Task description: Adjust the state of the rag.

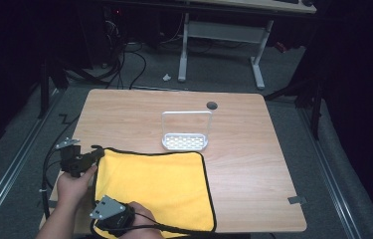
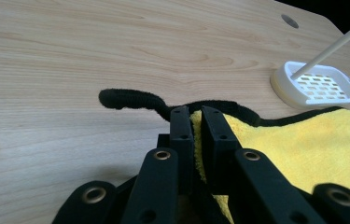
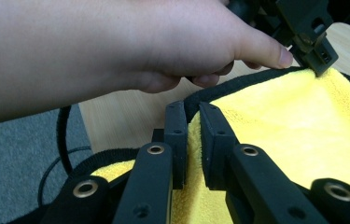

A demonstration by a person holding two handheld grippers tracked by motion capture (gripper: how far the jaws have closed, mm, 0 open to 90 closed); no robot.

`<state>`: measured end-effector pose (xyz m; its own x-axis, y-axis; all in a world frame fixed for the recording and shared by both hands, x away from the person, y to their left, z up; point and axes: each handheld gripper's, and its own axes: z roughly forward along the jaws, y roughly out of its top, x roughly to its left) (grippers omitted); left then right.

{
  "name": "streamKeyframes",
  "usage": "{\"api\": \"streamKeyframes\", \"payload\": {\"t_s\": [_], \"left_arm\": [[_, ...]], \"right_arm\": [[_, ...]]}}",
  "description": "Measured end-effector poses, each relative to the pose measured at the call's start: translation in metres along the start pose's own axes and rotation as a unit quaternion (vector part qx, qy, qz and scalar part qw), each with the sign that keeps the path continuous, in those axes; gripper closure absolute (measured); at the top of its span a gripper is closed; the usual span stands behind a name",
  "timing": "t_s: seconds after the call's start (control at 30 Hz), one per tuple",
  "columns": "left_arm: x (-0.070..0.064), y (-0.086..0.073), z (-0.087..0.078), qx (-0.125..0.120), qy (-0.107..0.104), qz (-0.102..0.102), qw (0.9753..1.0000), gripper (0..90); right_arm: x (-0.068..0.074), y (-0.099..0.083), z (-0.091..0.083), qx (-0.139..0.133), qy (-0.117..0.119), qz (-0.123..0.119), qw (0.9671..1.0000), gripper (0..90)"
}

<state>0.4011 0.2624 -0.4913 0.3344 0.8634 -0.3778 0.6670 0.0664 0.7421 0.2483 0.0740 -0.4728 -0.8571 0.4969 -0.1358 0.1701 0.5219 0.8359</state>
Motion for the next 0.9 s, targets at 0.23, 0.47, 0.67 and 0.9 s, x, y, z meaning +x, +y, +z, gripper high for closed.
{"api": "streamKeyframes", "payload": {"t_s": [0.23,0.47,0.67,0.9], "left_arm": [[-0.025,0.004,0.016,-0.006,-0.015,-0.001,0.9999,83.4],[-0.074,0.004,0.046,0.004,-0.009,0.013,0.9999,83.3],[-0.122,0.001,0.073,0.006,-0.012,0.037,0.9992,82.9],[-0.159,0.001,0.096,0.012,-0.017,0.051,0.9985,82.6]], "right_arm": [[-0.01,-0.005,-0.019,-0.003,-0.022,0.007,0.9997,82.8],[-0.041,-0.037,-0.065,-0.005,-0.065,0.035,0.9972,82.6],[-0.064,-0.073,-0.102,0.005,-0.099,0.059,0.9933,82.2],[-0.081,-0.1,-0.129,0.017,-0.125,0.073,0.9893,82.1]]}}
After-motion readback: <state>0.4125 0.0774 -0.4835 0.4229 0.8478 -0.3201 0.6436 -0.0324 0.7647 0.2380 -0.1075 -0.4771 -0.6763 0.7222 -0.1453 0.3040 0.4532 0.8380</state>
